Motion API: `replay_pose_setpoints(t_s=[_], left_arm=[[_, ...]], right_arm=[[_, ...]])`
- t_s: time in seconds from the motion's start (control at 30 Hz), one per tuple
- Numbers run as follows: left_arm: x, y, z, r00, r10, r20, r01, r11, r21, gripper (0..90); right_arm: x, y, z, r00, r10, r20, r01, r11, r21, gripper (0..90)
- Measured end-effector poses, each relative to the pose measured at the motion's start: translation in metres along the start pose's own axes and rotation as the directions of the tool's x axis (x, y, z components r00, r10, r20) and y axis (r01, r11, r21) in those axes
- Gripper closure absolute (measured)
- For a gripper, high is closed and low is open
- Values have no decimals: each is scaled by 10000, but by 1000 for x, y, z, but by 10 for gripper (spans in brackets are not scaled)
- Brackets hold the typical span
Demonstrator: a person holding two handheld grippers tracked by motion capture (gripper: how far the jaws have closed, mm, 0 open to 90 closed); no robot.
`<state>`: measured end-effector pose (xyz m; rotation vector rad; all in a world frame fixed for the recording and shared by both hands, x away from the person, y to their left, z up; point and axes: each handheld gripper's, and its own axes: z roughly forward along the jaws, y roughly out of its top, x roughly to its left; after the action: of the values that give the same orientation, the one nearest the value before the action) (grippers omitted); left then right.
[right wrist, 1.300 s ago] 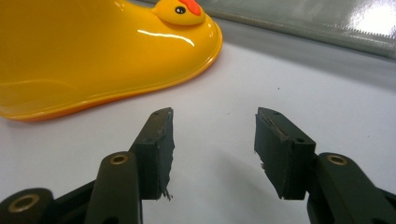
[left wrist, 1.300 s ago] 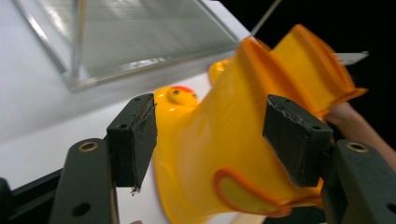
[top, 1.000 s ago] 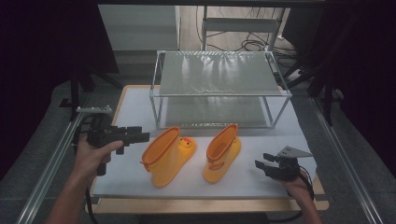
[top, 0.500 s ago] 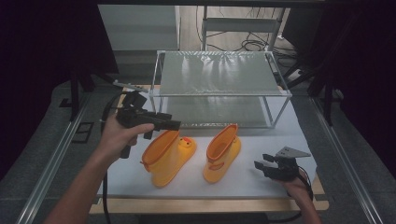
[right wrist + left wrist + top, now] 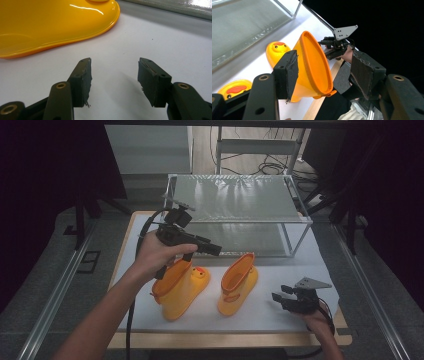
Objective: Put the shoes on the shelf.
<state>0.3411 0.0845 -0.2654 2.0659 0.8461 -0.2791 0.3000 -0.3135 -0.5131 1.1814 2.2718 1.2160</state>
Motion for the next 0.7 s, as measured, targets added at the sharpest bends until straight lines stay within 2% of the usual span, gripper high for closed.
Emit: replay_pose_setpoints(t_s=[0.2, 0.37, 0.63, 0.7], left_arm=[[-7, 9, 14, 9999, 158, 38, -159, 9991, 384, 395], [-8, 14, 34, 9998, -8, 194, -6, 9974, 721, 400], [-4, 17, 54, 10000, -18, 9, 17, 9906, 1368, 409], [-4, 16, 61, 9998, -160, -82, 170, 9893, 1450, 411]], right_arm=[[0, 0, 1, 10000, 15, 12, -15, 10000, 13, 445], [0, 0, 1, 10000, 47, 22, -47, 10000, 39, 445], [0, 0, 2, 10000, 63, 28, -64, 9999, 83, 445], [0, 0, 2, 10000, 64, 16, -64, 9999, 105, 445]])
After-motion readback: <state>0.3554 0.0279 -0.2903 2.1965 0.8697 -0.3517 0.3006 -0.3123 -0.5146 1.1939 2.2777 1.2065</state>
